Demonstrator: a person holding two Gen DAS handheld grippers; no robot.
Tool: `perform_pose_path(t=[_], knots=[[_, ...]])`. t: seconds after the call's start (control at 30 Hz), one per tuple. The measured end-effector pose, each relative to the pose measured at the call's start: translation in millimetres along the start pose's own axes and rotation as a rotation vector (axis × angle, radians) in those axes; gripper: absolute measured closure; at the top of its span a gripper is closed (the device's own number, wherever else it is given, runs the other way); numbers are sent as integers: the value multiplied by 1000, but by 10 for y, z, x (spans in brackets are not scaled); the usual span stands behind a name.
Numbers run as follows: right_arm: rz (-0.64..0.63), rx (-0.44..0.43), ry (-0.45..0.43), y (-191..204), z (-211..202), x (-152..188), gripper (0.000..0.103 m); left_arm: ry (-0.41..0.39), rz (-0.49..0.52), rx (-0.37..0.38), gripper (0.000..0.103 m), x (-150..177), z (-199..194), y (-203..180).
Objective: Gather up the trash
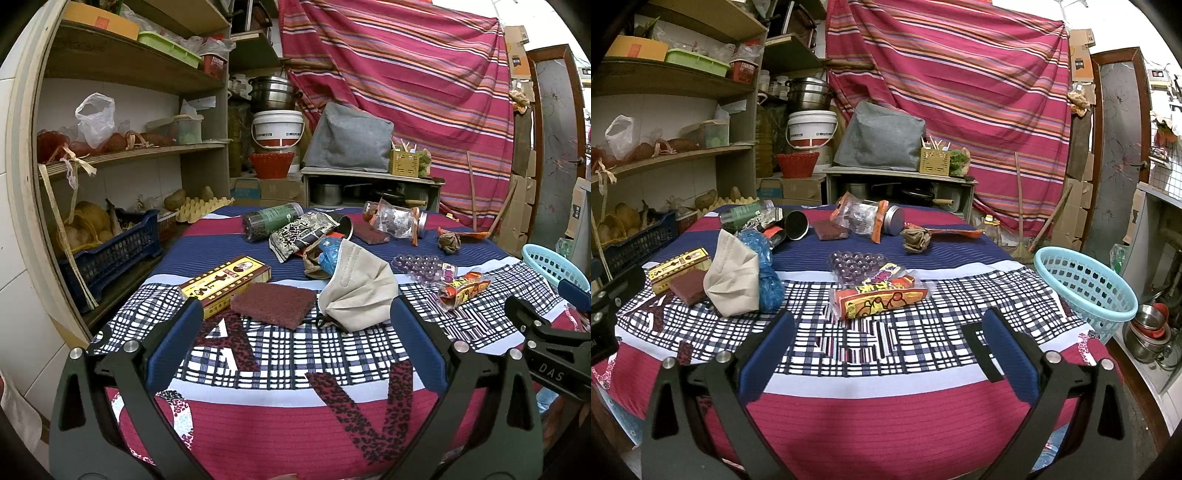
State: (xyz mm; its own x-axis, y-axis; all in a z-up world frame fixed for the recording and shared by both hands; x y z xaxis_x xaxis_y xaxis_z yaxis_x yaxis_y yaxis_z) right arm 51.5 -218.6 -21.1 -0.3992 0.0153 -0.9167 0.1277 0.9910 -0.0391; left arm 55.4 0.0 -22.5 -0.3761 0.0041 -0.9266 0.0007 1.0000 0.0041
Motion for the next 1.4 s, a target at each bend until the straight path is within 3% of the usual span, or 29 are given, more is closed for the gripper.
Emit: perform_pose_path(t=[0.57, 0.9, 1.07, 1.27, 1.4], knots=[[4, 7, 1, -9, -5, -7, 4, -2, 1, 0, 5, -4, -1, 2], [34, 51, -36, -341, 85, -113, 4, 12, -16, 13, 5, -134, 93, 77], [58, 57, 3, -512, 255, -269, 4, 27, -41, 18, 5, -198, 227, 102], [46, 56, 54, -577, 485, -452, 4, 34, 3, 39, 5, -310, 383, -95], [24, 52, 113, -545, 682, -482, 4, 84, -11, 79, 5, -293, 596, -234]])
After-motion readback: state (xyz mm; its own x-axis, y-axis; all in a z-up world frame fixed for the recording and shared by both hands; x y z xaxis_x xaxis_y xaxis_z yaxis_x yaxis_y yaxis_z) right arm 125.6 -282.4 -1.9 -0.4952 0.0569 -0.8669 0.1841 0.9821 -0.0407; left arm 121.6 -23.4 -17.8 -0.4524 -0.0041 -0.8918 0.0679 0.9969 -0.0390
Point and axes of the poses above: each gripper's, at about its wrist camera, not at the fingertips, and z roughly the way its jaws point, y to its left, x to its underside, the point moved 6 cm from there along z, roughly the way its jaws point
